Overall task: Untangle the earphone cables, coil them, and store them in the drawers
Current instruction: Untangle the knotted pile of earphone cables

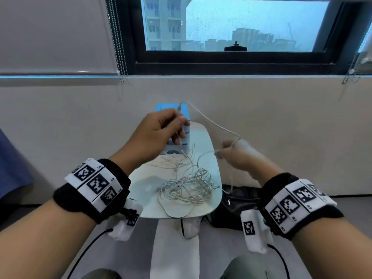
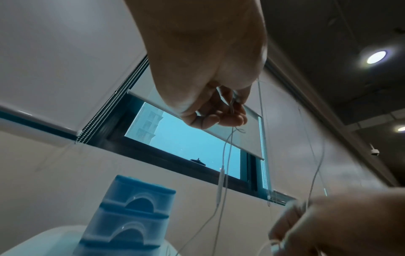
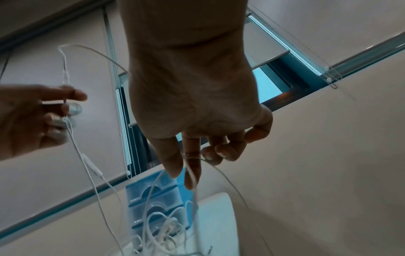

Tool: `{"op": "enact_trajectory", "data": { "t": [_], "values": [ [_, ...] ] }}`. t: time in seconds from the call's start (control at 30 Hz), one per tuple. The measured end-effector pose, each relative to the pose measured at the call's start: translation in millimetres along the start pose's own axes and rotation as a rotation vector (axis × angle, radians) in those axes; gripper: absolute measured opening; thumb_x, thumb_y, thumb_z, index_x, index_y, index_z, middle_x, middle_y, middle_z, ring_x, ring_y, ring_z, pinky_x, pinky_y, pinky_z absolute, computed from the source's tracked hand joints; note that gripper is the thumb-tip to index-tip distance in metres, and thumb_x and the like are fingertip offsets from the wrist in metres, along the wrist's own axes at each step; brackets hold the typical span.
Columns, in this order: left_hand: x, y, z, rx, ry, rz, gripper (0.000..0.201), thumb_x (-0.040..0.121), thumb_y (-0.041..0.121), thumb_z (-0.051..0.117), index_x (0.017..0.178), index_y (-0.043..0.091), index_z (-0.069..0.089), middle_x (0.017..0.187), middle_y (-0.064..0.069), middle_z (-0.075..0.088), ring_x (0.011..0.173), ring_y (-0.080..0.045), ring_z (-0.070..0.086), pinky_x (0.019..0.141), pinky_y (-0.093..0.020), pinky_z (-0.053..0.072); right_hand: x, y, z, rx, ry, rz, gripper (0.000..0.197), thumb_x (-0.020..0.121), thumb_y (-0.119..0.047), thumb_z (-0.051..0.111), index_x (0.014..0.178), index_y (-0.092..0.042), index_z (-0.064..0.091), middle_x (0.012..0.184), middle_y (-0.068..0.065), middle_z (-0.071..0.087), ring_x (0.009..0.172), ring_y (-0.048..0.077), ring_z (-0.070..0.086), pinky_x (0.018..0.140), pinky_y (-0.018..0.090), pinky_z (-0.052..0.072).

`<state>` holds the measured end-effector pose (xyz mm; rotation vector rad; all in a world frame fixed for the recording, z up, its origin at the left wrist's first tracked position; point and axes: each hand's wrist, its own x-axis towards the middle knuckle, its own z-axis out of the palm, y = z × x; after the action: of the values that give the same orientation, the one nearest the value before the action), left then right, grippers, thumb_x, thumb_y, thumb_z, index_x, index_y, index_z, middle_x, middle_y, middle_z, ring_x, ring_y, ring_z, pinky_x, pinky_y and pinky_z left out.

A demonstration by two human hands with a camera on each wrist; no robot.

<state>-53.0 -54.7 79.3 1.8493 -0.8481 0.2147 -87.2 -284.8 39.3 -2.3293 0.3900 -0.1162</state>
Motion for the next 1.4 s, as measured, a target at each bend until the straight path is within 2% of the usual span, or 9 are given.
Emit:
{"op": "enact_trajectory", "data": {
  "t": [0.13,0.3,0.43,0.6,0.7,0.93,1.07,1.27,1.4],
  "values": [
    [5.9,22.3,-5.0,0.005,0.030,0.047,0.023,0.107,0.016,0.053,0.098,0.007,0.071,0.077,-0.004,0.071,0.061,-0.012,0.063,0.061,-0.014,0.046,-9.8,19.3,-3.1,-0.316,-0.082,0.028,0.034,0.089,-0.041,0.069,0.060,-0.023,0.069,0.064,-0.006,0.059,0.073,0.021,0.057,0.082,0.034,0.050],
    [14.3,36.6,-10.3,0.051,0.093,0.083,0.024,0.107,0.020,0.053,0.097,0.011,0.072,0.076,0.000,0.071,0.061,-0.010,0.064,0.059,-0.014,0.046,-34.4,19.4,-19.9,-0.350,-0.345,-0.085,0.025,0.091,-0.047,0.073,0.085,-0.022,0.072,0.076,-0.006,0.065,0.069,0.011,0.056,0.060,0.024,0.039],
    [17.0,41.4,-13.4,0.049,0.114,0.074,0.024,0.108,0.025,0.052,0.098,0.016,0.072,0.078,0.001,0.072,0.065,-0.011,0.065,0.064,-0.027,0.051,-41.6,10.0,-36.8,0.125,-0.452,-0.180,0.051,0.074,-0.041,0.085,0.121,-0.029,0.066,0.101,0.004,0.068,0.085,0.012,0.059,0.075,0.032,0.038],
    [13.2,51.4,-11.8,0.028,-0.018,0.100,0.026,0.108,0.023,0.053,0.099,0.009,0.073,0.081,-0.009,0.072,0.067,-0.016,0.066,0.068,-0.030,0.053,-48.3,-26.3,-48.2,1.024,-0.461,-0.386,0.069,0.086,-0.064,0.055,0.143,-0.024,0.055,0.120,0.016,0.068,0.106,0.024,0.058,0.081,0.037,0.041],
    [9.4,52.5,-9.9,0.038,-0.083,0.119,0.026,0.107,0.023,0.054,0.099,0.007,0.073,0.079,-0.010,0.072,0.068,-0.020,0.068,0.072,-0.037,0.058,-48.4,-43.2,-50.9,1.185,-0.503,-0.387,0.079,0.091,-0.076,0.036,0.138,-0.017,0.060,0.104,0.017,0.068,0.093,0.025,0.061,0.078,0.038,0.043],
    [3.6,50.9,3.0,0.046,-0.126,0.169,0.026,0.105,0.020,0.057,0.091,0.002,0.069,0.077,-0.010,0.071,0.070,-0.025,0.070,0.070,-0.035,0.060,-53.6,-72.1,-25.7,0.707,-0.558,-0.175,0.058,0.107,-0.049,0.029,0.075,-0.015,0.065,0.083,0.026,0.068,0.073,0.035,0.067,0.064,0.033,0.042],
    [-1.3,43.9,15.0,0.048,-0.136,0.191,0.025,0.103,0.018,0.062,0.081,0.007,0.063,0.062,0.010,0.059,0.052,-0.013,0.056,0.057,-0.025,0.046,-56.7,-79.1,-26.1,0.755,-0.456,-0.137,0.042,0.103,-0.039,0.038,0.095,-0.010,0.066,0.080,0.015,0.069,0.065,0.028,0.069,0.060,0.029,0.040],
    [1.4,38.8,12.0,0.016,-0.032,0.227,0.028,0.094,0.012,0.070,0.121,0.018,0.066,0.108,0.001,0.066,0.086,-0.017,0.070,0.076,-0.028,0.060,-47.7,-78.7,-31.9,0.900,-0.439,-0.037,0.042,0.102,-0.044,0.047,0.103,-0.006,0.066,0.090,0.010,0.066,0.062,0.020,0.067,0.062,0.027,0.041],
    [2.7,12.3,8.2,-0.021,0.175,0.133,0.034,0.092,0.009,0.060,0.123,0.022,0.058,0.107,0.001,0.065,0.088,-0.018,0.066,0.076,-0.030,0.059,-40.7,-84.6,-31.4,0.884,-0.414,-0.033,0.026,0.100,-0.028,0.054,0.096,-0.006,0.066,0.083,0.009,0.069,0.055,0.014,0.061,0.058,0.021,0.040]
  ]
}}
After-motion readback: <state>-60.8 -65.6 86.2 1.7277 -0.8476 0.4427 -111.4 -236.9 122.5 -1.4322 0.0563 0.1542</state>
